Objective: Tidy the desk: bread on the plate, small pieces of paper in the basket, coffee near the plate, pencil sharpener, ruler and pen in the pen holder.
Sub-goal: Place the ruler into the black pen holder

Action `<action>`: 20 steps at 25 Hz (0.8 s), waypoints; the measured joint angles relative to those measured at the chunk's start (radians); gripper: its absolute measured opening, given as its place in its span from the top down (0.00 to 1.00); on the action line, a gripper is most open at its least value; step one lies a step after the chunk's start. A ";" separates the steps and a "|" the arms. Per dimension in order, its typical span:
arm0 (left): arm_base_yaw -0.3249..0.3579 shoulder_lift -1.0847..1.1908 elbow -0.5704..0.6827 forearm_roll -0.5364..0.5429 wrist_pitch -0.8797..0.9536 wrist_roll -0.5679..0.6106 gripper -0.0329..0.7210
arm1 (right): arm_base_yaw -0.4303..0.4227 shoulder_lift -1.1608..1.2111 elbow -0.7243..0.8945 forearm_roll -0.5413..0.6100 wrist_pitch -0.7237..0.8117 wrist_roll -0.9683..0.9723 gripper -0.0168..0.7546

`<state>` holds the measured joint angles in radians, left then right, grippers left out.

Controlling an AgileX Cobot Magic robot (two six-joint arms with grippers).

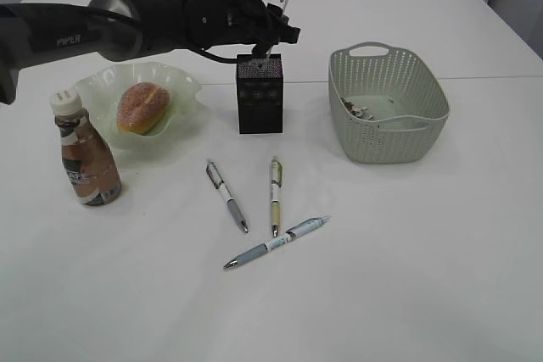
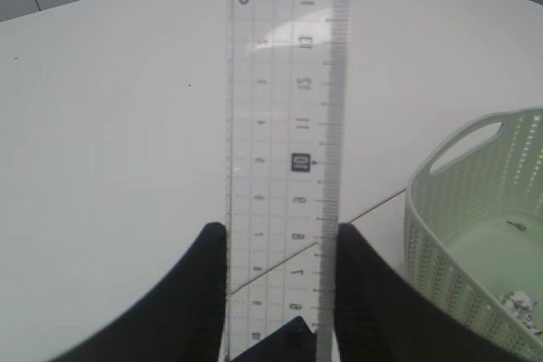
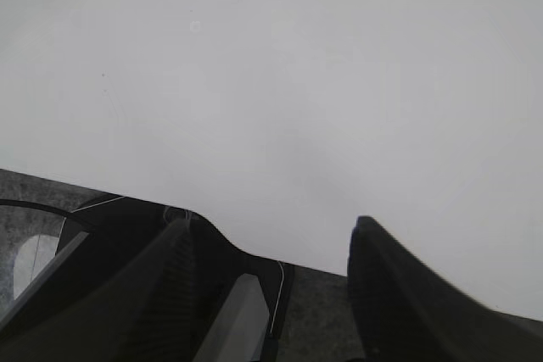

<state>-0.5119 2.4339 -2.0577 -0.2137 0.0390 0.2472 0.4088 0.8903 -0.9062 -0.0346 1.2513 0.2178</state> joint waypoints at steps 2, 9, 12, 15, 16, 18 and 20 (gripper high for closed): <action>0.000 0.000 0.000 0.000 -0.002 0.000 0.61 | 0.000 0.000 0.000 0.000 0.000 0.000 0.39; -0.010 0.000 0.000 0.000 -0.002 0.000 0.53 | 0.000 0.000 0.000 0.000 0.000 0.000 0.39; -0.016 0.000 0.000 0.000 -0.002 0.000 0.50 | 0.000 0.000 0.000 0.000 0.000 0.000 0.39; -0.018 0.000 0.000 0.000 -0.002 0.000 0.49 | 0.000 0.000 0.000 0.000 0.000 0.000 0.39; -0.018 0.000 0.000 0.000 -0.002 0.000 0.49 | 0.000 0.000 0.000 0.000 0.000 0.000 0.39; -0.018 0.000 0.000 0.000 -0.002 0.000 0.49 | 0.000 0.000 0.000 0.000 0.000 0.000 0.39; -0.018 0.000 0.000 0.000 -0.002 0.000 0.49 | 0.000 0.000 0.000 0.000 0.000 0.000 0.39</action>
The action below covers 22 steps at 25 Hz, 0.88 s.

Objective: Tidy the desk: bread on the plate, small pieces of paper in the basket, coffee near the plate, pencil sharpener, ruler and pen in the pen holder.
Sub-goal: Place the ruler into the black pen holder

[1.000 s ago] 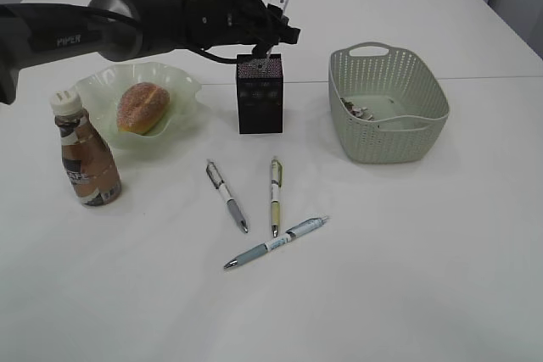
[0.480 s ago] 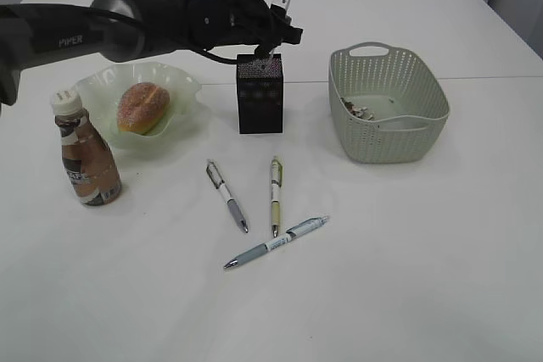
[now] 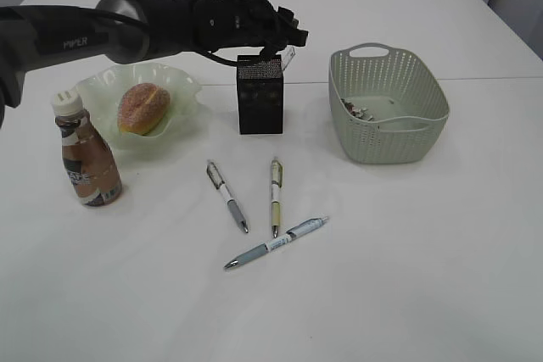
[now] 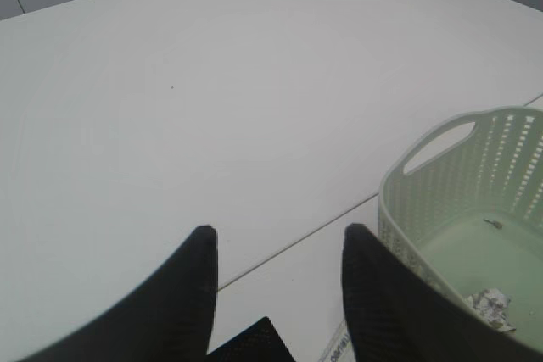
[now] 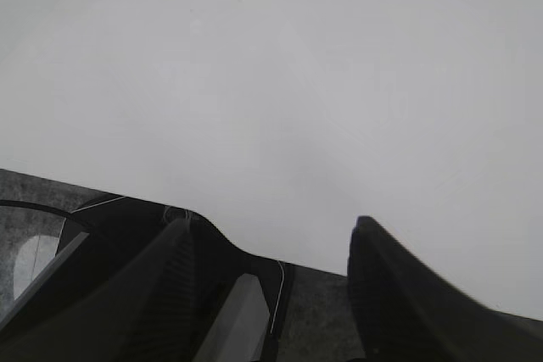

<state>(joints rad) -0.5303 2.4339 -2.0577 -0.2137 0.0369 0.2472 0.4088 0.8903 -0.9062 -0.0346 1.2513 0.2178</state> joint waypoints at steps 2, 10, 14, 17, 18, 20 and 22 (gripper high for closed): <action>0.000 0.000 0.000 0.000 0.002 0.000 0.49 | 0.000 0.000 0.000 0.000 0.000 0.000 0.39; 0.017 -0.047 0.000 0.000 0.090 0.000 0.49 | 0.000 0.000 0.000 0.000 0.000 0.000 0.39; 0.028 -0.099 0.000 0.000 0.210 0.000 0.49 | 0.000 0.000 0.000 0.000 0.000 0.000 0.39; 0.035 -0.151 0.000 0.000 0.304 0.000 0.49 | 0.000 0.000 0.000 0.000 0.000 0.000 0.39; 0.037 -0.171 0.000 0.000 0.334 0.000 0.49 | 0.000 0.000 0.000 0.000 0.000 0.000 0.39; 0.047 -0.212 0.000 0.000 0.387 -0.004 0.49 | 0.000 0.000 0.000 0.000 0.000 0.000 0.40; 0.058 -0.255 0.000 0.007 0.444 -0.022 0.49 | 0.000 0.000 0.000 0.002 0.000 0.000 0.40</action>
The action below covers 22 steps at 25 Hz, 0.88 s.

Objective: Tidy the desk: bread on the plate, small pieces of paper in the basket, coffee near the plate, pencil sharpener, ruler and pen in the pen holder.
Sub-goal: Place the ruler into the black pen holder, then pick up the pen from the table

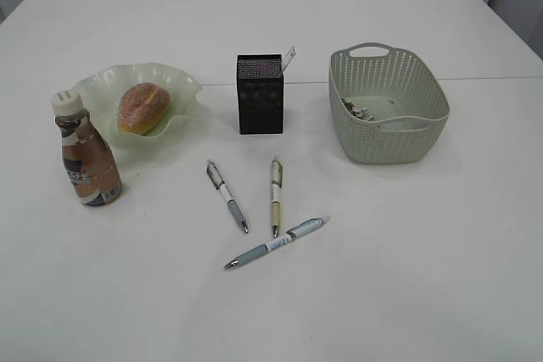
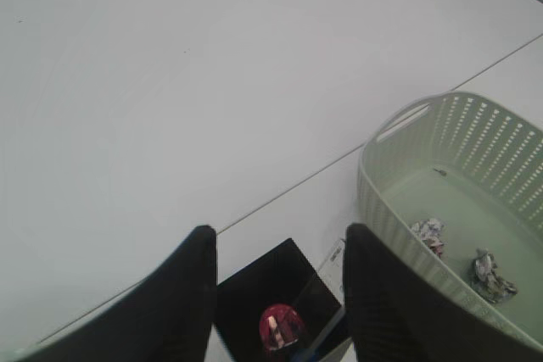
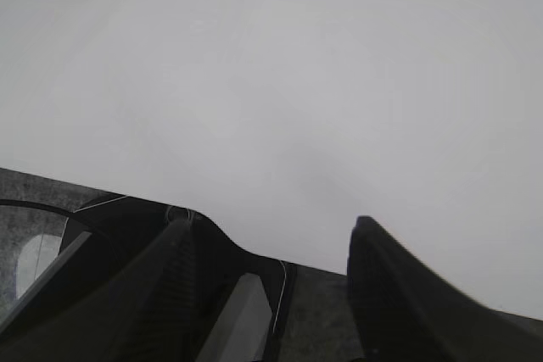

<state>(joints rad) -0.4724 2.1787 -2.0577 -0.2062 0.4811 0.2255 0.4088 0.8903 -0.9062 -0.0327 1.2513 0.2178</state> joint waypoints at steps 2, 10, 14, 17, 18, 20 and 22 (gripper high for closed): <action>0.009 -0.038 0.000 0.042 0.058 -0.045 0.49 | 0.000 0.000 0.000 0.006 0.000 0.000 0.40; 0.028 -0.148 0.000 0.343 0.398 -0.378 0.49 | 0.000 0.000 0.000 0.042 0.000 0.000 0.40; 0.028 -0.172 0.000 0.345 0.533 -0.456 0.49 | 0.000 0.000 0.000 0.044 0.000 0.000 0.40; 0.028 -0.176 0.000 0.307 0.618 -0.496 0.49 | 0.000 0.000 0.000 0.046 0.000 0.000 0.40; 0.028 -0.176 0.000 0.298 0.640 -0.523 0.49 | 0.000 0.000 0.000 0.048 0.000 0.000 0.40; 0.026 -0.176 0.000 0.289 0.686 -0.583 0.49 | 0.000 0.000 0.000 0.048 0.000 0.000 0.40; 0.019 -0.176 0.000 0.284 0.716 -0.643 0.49 | 0.000 0.000 0.000 0.055 0.000 0.000 0.40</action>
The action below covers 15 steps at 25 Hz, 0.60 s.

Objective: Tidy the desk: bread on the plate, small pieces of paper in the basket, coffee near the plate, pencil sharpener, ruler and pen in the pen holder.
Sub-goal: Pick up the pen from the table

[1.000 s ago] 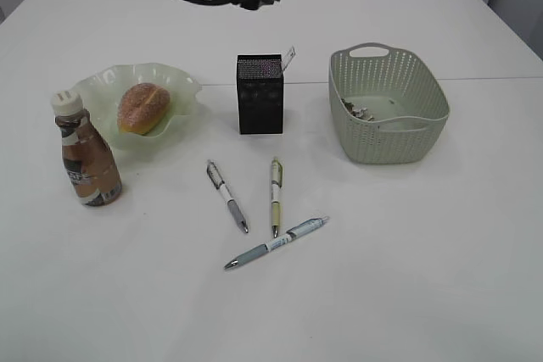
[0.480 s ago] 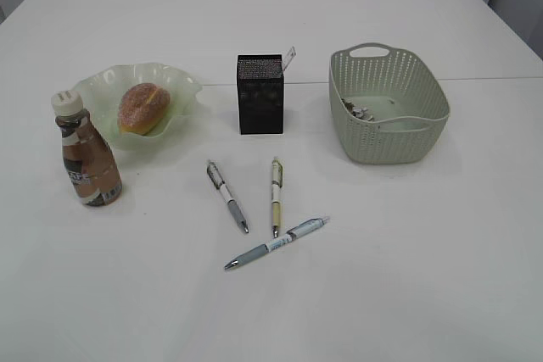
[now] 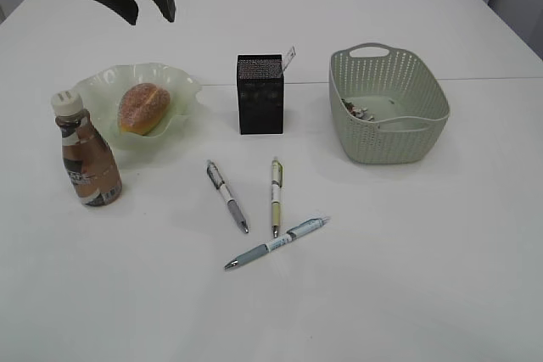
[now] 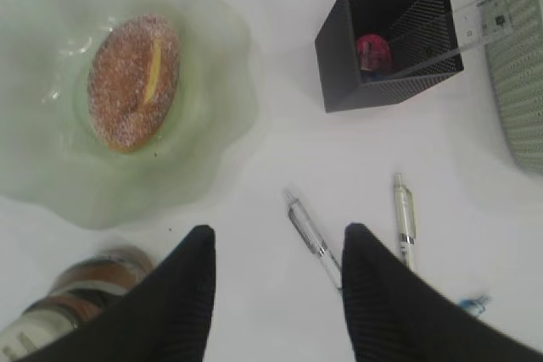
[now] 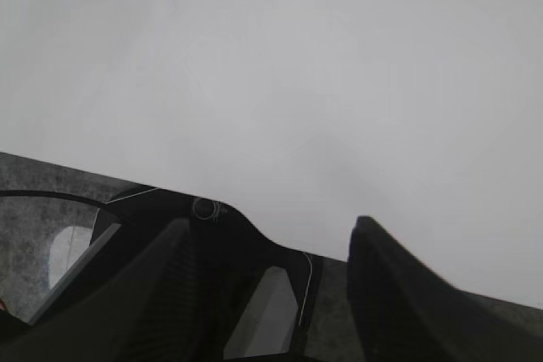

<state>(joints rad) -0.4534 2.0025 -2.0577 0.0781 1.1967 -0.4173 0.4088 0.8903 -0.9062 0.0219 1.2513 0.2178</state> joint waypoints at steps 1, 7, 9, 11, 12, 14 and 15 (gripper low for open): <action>-0.003 0.000 0.000 -0.002 0.016 -0.032 0.49 | 0.000 0.000 0.000 0.007 0.000 0.000 0.40; -0.050 0.011 0.000 -0.003 0.046 -0.183 0.49 | 0.000 0.000 0.000 0.030 0.000 0.000 0.40; -0.075 0.037 0.000 -0.003 0.046 -0.212 0.49 | 0.000 0.000 0.000 0.031 0.000 0.000 0.40; -0.094 0.071 0.000 -0.006 0.046 -0.229 0.49 | 0.000 0.000 0.000 0.033 0.000 0.000 0.40; -0.101 0.085 0.000 -0.008 0.046 -0.235 0.49 | 0.000 0.000 0.000 0.033 0.000 0.000 0.40; -0.110 0.114 0.000 -0.009 0.046 -0.257 0.49 | 0.000 0.000 0.000 0.040 0.000 0.000 0.40; -0.110 0.126 0.000 -0.009 0.046 -0.270 0.49 | 0.000 0.000 0.000 0.049 0.000 0.000 0.40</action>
<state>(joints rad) -0.5632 2.1284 -2.0577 0.0687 1.2431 -0.6869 0.4088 0.8903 -0.9062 0.0707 1.2513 0.2178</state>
